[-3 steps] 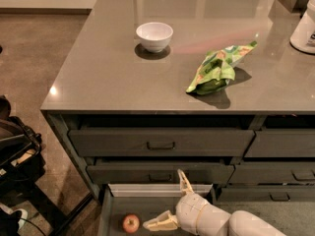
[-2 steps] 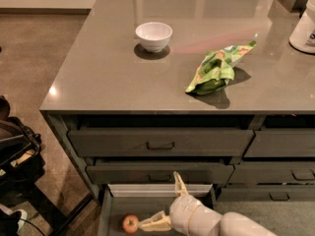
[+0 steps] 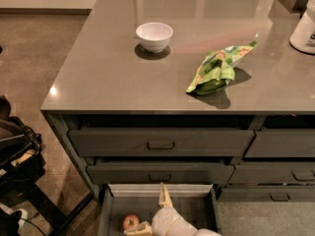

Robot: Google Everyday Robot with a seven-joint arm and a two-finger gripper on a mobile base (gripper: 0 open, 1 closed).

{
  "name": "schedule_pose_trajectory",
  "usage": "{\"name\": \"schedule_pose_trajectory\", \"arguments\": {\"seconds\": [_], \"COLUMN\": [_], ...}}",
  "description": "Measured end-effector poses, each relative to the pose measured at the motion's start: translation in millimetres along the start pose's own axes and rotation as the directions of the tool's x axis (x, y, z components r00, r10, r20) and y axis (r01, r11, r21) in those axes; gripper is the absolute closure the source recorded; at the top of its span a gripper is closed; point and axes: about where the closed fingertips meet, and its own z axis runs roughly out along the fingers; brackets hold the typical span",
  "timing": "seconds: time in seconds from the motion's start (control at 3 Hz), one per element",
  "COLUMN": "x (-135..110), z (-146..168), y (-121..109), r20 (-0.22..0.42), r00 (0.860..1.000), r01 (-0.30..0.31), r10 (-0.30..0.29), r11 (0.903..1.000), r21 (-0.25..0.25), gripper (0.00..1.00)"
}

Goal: Pick apple from bottom drawer and place on counter

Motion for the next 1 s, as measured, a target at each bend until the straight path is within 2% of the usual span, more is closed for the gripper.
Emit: {"name": "schedule_pose_trajectory", "arguments": {"seconds": [0.33, 0.67, 1.0], "x": [10.5, 10.4, 34.1], "z": [9.8, 9.8, 25.5], "y": [16.3, 16.6, 33.3], "r20": [0.018, 0.018, 0.013], "r00": [0.998, 0.998, 0.995], "r01": [-0.056, -0.057, -0.094], "r10": [0.056, 0.057, 0.094], "r11": [0.9984, 0.9984, 0.9955], "r21": [-0.009, -0.010, -0.016], "gripper": [0.00, 0.00, 0.00]}}
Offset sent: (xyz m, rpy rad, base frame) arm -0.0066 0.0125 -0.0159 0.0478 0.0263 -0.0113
